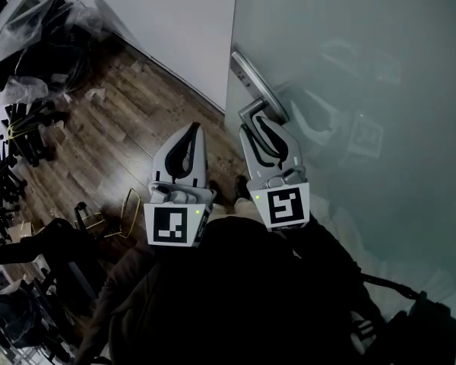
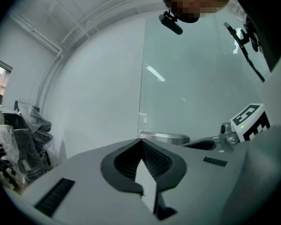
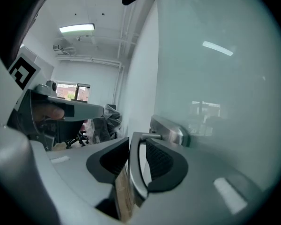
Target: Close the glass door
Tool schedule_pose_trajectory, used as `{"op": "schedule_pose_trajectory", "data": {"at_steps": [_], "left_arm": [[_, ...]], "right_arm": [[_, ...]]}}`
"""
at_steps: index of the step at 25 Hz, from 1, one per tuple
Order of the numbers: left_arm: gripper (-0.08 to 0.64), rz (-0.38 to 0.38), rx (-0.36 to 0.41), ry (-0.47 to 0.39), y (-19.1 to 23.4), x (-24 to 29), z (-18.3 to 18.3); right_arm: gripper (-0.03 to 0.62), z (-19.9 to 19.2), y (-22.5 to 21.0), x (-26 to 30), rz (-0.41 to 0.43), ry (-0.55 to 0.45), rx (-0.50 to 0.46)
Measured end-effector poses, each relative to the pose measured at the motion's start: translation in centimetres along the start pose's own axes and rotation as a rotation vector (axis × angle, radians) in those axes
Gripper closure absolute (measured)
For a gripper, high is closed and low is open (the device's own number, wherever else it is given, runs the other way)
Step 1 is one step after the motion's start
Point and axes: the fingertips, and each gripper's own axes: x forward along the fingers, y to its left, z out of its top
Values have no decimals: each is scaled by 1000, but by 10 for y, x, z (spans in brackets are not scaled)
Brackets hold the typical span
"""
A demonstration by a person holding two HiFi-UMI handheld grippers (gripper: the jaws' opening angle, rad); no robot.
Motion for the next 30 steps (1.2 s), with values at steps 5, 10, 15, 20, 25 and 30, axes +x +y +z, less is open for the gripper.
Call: {"op": "schedule_pose_trajectory", "data": {"at_steps": [5,10,15,20,25,30], "left_arm": [[563,-16,33,16,3,0,-7],[563,-17,23,11,-4,-20,-9],[563,-10,16,-1,-10,-24,1],[563,15,13,5,1,-22,-1],[563,5,12,-8,4,-36,3],[563,-25,14,-5,7,-64,-1]], "right_arm": [[486,-4,-4,6,5,11,-4],[525,-13,14,-7,90,51,51],[526,-12,15,-10,97,58,72],[528,-12,18,1,123,68,74],[526,-9,35,-1,149,71,75],[526,-5,63,-11,185,71,71]]}}
